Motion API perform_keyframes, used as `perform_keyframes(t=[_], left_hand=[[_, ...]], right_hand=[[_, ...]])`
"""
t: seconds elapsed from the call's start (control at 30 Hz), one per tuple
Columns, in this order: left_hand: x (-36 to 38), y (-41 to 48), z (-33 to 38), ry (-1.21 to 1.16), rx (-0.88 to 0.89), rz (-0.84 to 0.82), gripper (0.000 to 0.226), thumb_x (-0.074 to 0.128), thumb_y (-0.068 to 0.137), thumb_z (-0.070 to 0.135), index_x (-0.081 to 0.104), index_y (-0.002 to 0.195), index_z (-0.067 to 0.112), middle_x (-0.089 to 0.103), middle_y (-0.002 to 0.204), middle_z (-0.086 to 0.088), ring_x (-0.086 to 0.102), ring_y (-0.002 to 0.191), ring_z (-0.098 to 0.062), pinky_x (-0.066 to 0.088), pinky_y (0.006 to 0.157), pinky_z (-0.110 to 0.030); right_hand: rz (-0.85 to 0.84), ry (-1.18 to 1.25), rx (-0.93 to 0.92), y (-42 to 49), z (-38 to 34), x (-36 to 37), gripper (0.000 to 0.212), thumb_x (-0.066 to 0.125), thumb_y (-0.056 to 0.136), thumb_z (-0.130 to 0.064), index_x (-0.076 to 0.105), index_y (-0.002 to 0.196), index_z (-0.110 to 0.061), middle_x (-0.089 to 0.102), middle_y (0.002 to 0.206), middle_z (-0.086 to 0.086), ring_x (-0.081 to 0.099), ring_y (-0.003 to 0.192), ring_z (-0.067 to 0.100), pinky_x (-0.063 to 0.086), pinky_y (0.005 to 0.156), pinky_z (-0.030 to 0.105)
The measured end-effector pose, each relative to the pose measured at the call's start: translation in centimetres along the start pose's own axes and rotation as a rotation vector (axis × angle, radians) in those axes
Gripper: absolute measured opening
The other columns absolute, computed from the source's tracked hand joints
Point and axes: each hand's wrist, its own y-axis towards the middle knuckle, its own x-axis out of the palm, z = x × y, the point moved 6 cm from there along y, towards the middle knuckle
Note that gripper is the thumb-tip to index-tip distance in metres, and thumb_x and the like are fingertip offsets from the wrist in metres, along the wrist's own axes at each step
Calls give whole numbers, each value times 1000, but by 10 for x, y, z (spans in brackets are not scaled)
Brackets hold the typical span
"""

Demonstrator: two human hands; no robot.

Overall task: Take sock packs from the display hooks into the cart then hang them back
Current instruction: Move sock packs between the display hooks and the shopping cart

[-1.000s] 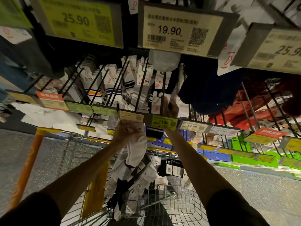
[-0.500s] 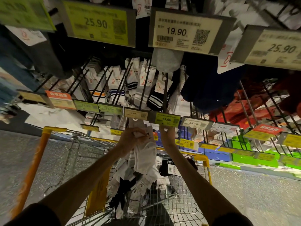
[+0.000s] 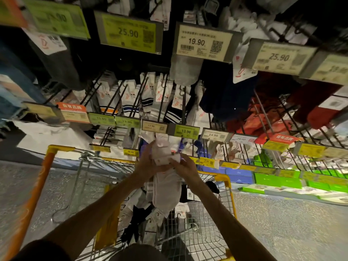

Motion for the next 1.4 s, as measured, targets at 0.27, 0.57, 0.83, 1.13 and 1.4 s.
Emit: perform_keyframes(t=[0.27, 0.57, 0.83, 1.13, 1.4], left_hand=[[-8, -45, 10, -84, -90, -37, 42, 76, 80, 16, 64, 115, 35, 69, 112, -3, 72, 91, -19, 59, 68, -28], [-4, -78, 19, -93, -136, -171, 35, 74, 83, 13, 68, 113, 29, 74, 109, -5, 72, 98, -24, 60, 80, -36], [12, -94, 51, -12, -92, -208, 60, 73, 87, 20, 51, 142, 26, 63, 125, 3, 70, 99, -11, 59, 78, -28], [61, -120, 148, 133, 212, -170, 59, 66, 91, 6, 44, 145, 12, 40, 147, 7, 48, 123, 6, 44, 96, -8], [98, -144, 257, 259, 493, -138, 58, 66, 92, 21, 44, 144, 28, 38, 138, 27, 32, 109, 32, 32, 95, 2]], right_hand=[[49, 181, 47, -43, 2, -12, 10, 69, 88, -7, 60, 90, -3, 64, 87, 17, 63, 74, 24, 52, 57, 29], [52, 277, 106, -85, 2, -9, 31, 69, 88, -11, 58, 116, -6, 69, 90, 7, 69, 74, 19, 53, 54, 28], [28, 295, 63, -104, -24, -26, 27, 71, 86, -11, 64, 112, -11, 71, 94, 7, 70, 79, 19, 55, 59, 30], [-67, 67, -266, -129, -109, -66, 39, 53, 98, -9, 43, 136, -13, 63, 121, 8, 61, 107, 20, 51, 92, 37], [-206, 55, -613, -190, -230, -101, 49, 49, 99, -3, 31, 143, -15, 61, 122, 7, 65, 106, 14, 54, 80, 28]])
